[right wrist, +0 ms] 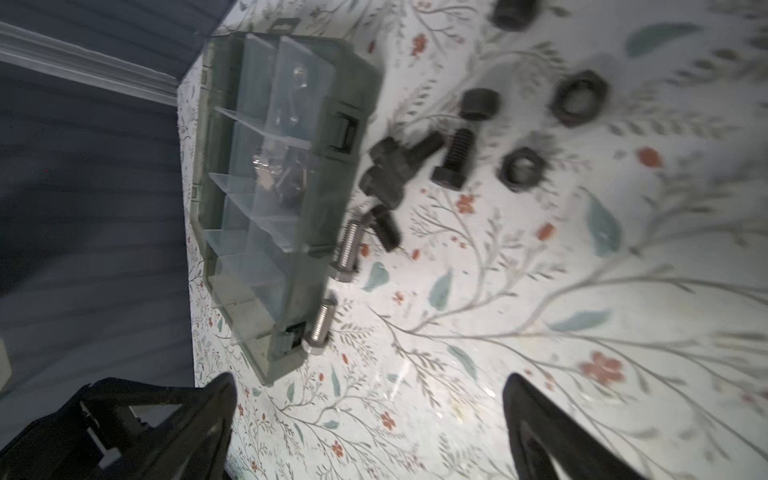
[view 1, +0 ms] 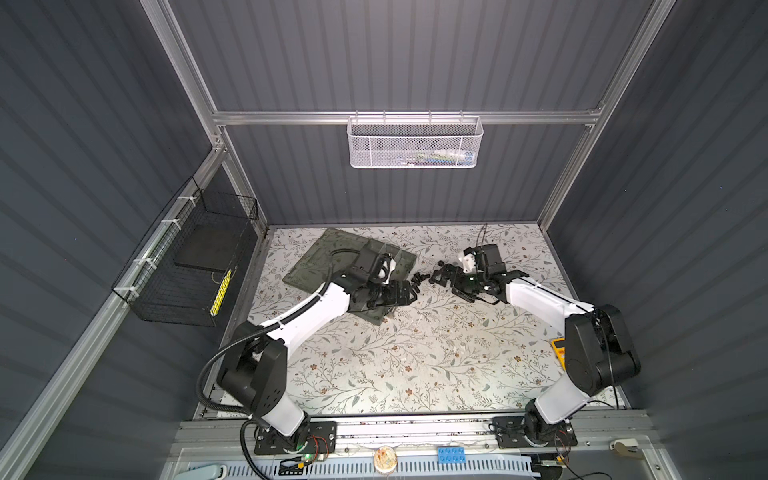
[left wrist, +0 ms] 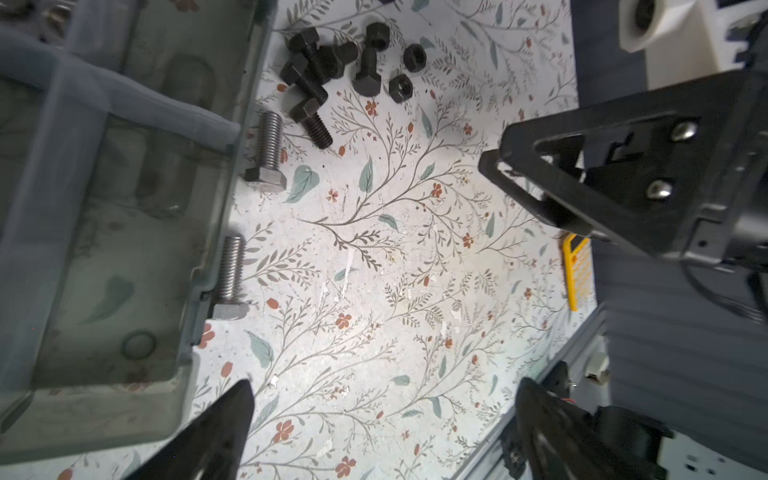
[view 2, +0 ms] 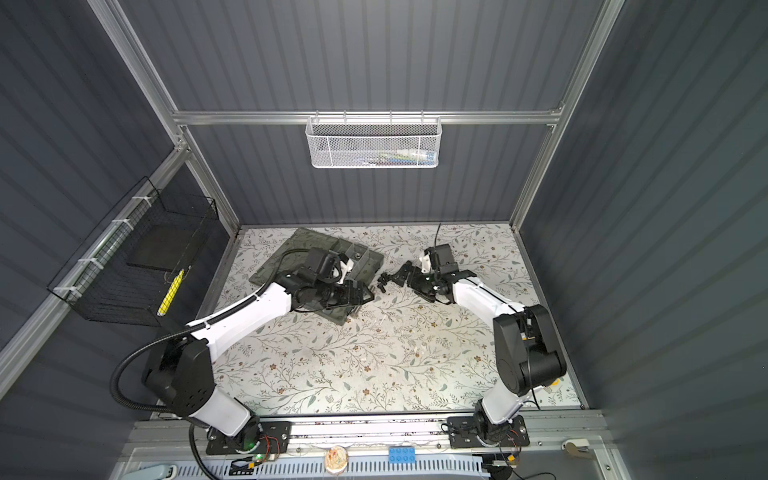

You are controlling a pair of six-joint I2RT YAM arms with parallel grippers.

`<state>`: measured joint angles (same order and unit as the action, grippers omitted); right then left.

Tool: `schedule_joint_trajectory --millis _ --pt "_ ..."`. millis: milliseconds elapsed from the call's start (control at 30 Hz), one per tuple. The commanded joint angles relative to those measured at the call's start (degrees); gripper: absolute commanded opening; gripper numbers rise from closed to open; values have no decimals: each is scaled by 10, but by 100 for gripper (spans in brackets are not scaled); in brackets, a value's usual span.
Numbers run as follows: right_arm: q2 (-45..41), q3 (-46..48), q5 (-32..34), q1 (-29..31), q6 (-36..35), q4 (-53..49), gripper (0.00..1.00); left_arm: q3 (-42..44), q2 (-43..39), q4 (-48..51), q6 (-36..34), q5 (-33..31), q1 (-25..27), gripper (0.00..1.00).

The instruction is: Sort the screws and nuts into containers

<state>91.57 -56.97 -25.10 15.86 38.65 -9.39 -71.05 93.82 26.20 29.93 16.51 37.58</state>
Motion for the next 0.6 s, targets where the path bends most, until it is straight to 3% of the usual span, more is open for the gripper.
schedule_joint_trajectory --millis 0,267,567 --pt "-49 54 8 -33 9 22 99 -31 41 65 -48 -101 37 94" --pt "-141 136 8 -121 7 18 99 -118 144 125 -97 -224 84 83" --pt "-149 141 -9 -132 17 32 99 -171 221 182 -132 -331 108 78"
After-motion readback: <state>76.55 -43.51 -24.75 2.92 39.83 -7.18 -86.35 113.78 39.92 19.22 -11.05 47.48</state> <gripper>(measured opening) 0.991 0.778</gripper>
